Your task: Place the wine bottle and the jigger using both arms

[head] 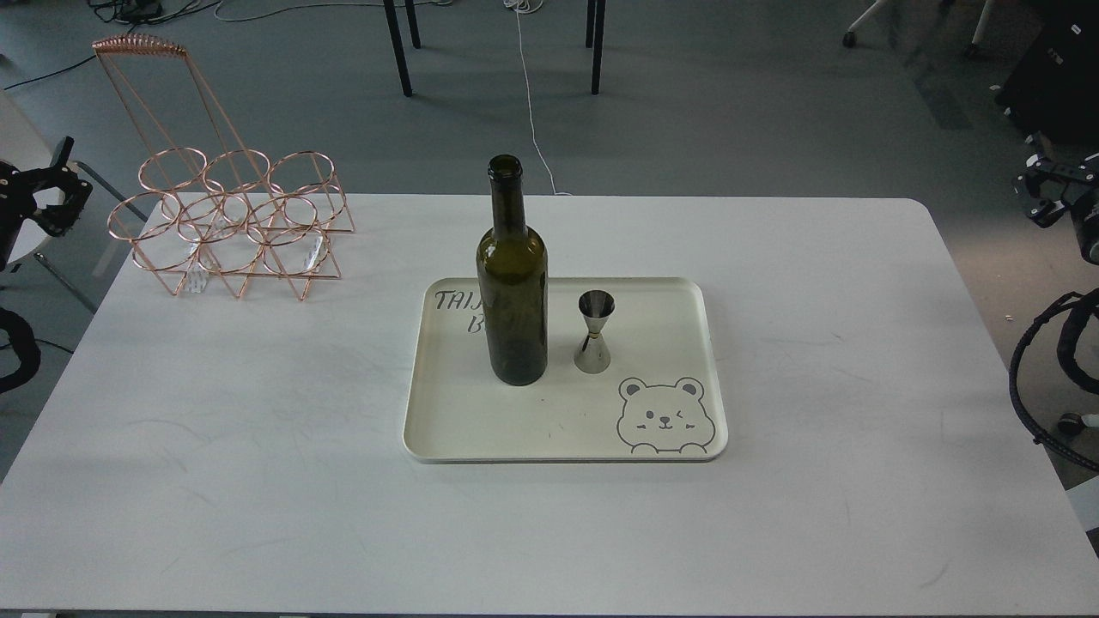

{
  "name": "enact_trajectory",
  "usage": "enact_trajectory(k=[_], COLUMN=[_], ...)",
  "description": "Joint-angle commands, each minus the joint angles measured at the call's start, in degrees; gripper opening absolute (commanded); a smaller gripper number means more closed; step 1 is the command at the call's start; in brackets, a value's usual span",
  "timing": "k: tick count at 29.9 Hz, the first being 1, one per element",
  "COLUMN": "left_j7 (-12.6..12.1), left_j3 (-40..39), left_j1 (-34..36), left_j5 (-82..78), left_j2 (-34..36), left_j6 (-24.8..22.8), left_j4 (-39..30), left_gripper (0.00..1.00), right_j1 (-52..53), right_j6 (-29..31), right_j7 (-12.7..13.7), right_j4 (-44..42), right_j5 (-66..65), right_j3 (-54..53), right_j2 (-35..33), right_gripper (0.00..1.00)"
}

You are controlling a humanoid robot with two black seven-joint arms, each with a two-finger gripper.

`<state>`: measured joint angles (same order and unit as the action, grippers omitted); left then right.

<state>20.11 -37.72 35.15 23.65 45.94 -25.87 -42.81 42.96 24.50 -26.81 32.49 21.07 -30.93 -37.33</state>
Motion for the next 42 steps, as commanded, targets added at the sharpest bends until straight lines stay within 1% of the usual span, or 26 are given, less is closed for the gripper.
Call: enact_trajectory(k=[1,6,12,14,16,20,23,25,28,31,35,39,42], left_j7=[0.0,-0.2,0.2,0.2,0.2,0.2,0.3,0.3,0.3,0.4,0.4,0.4,0.4], left_j3=[0.0,0.0,-0.2,-0.2,-0.2,-0.2,-0.2,-0.2,-0.2,-0.2,-0.2,-0.5,-0.6], left_j1=[-0.1,-0.1,0.0,0.0,0.0,0.0,0.0,0.0,0.0,0.0,0.1,0.2,0.2], left_j5=[0.1,0.1,0.4,0.4,0.4,0.3,0.3,0.3,0.3,0.3,0.3,0.3,0.3], left_j2=[-0.2,-0.3,-1.3,-1.4,-1.5,-1.6,-1.6,-1.6,-1.6,-1.2,-1.0,-1.1,-1.1], left_j6=[-0.1,-0.1,0.0,-0.1,-0.1,-0.5,-0.5,-0.5,-0.5,-0.4,-0.5,-0.4,-0.4], left_j4=[0.0,0.0,0.0,0.0,0.0,0.0,0.0,0.0,0.0,0.0,0.0,0.0,0.0], left_gripper=[0.98,0.98,0.98,0.98,0.98,0.98,0.98,0.98,0.98,0.98,0.98,0.98,0.98], right_j1=[-1.7,-6.4,-14.6,-16.5,-17.6,-18.5,-18.6,-18.6,-18.6,-18.7,-18.0,-16.1,-14.5], right_j6=[0.0,-0.4,-0.9,-2.9,-6.2,-12.4,-17.9,-21.1,-25.3,-28.1,-28.7,-28.7,-29.3], right_j7=[-0.2,-0.4,-1.2,-1.2,-1.2,-1.2,-1.2,-1.2,-1.2,-1.2,-1.2,-1.2,-1.2], right_j4=[6.4,15.4,28.4,31.5,34.5,39.1,42.8,44.7,45.0,44.6,43.8,40.2,37.7], right_j5=[-0.2,-0.7,-9.6,-12.9,-17.9,-31.8,-41.8,-48.6,-63.8,-77.3,-91.9,-105.7,-111.7], right_j3=[0.3,0.4,0.3,0.2,0.2,0.2,0.3,0.4,0.5,0.5,0.6,0.7,1.8], right_j2=[-4.0,-8.6,-15.0,-16.4,-17.3,-17.5,-16.4,-14.4,-10.2,-6.4,-3.5,1.0,4.2], right_gripper=[0.99,0.99,0.99,0.99,0.99,0.99,0.99,0.99,0.99,0.99,0.99,0.99,0.99])
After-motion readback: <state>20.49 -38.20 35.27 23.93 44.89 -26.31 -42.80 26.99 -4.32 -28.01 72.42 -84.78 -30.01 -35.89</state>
